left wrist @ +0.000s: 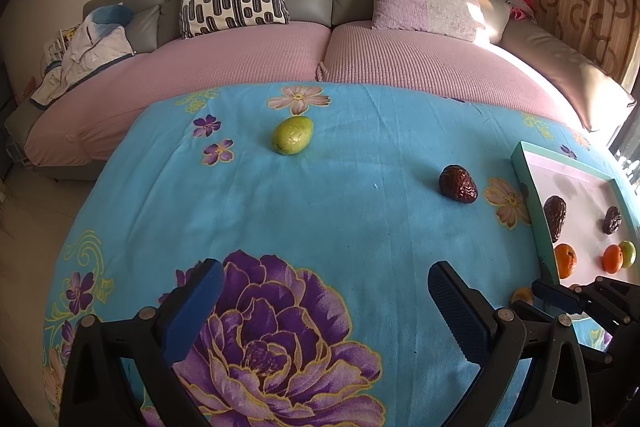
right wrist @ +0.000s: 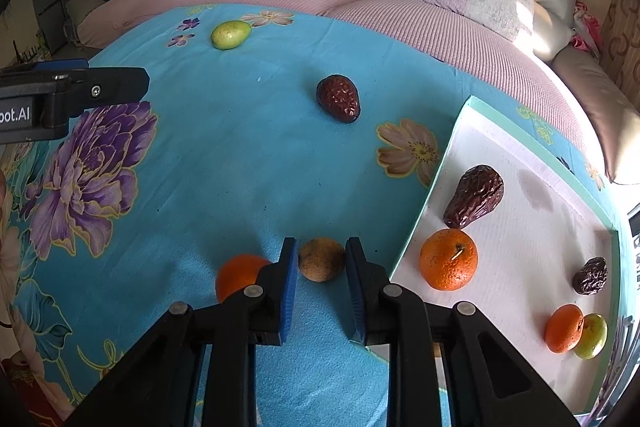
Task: Organize fruits
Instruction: 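Grasp a brown kiwi with the right tool while the left tool grasps a mandarin orange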
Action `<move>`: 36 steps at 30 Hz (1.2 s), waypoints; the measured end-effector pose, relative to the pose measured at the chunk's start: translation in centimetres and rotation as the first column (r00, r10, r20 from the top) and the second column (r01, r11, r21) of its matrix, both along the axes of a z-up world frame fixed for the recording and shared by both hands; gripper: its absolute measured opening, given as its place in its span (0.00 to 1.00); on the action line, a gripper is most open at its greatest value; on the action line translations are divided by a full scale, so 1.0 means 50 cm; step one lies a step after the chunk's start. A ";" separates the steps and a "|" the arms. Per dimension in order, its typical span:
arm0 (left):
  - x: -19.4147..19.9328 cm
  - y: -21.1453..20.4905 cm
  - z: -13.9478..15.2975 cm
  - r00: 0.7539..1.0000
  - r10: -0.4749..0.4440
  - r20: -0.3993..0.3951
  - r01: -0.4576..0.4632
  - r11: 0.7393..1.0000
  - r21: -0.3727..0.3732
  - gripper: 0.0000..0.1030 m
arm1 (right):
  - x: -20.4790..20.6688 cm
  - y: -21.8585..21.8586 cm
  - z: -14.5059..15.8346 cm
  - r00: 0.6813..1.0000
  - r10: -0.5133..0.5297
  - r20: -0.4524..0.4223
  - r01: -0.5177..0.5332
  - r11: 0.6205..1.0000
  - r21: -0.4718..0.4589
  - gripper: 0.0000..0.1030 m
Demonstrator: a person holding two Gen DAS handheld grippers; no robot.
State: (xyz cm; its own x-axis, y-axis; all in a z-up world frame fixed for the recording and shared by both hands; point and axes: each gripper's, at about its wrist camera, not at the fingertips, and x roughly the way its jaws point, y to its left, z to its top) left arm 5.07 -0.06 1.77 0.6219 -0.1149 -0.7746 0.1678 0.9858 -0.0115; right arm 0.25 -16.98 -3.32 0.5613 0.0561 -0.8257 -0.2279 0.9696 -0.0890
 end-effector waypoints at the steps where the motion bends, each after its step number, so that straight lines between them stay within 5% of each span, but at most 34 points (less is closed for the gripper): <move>1: 0.000 0.000 0.000 1.000 0.001 0.000 -0.001 1.000 -0.001 1.00 | -0.002 0.000 0.003 1.000 -0.001 0.006 0.001 1.000 0.002 0.24; 15: -0.023 -0.046 0.013 0.994 -0.112 0.004 0.111 0.981 -0.161 0.98 | -0.049 -0.077 0.086 0.986 -0.117 0.115 0.109 0.991 0.078 0.24; 25: -0.074 -0.160 -0.023 0.944 -0.325 -0.063 0.307 0.930 -0.201 0.69 | -0.125 -0.174 0.096 0.953 -0.278 0.118 0.265 0.957 0.116 0.24; 36: -0.105 -0.216 -0.079 0.911 -0.385 -0.147 0.360 0.917 -0.172 0.41 | -0.148 -0.213 0.096 0.940 -0.322 0.109 0.306 0.942 0.139 0.24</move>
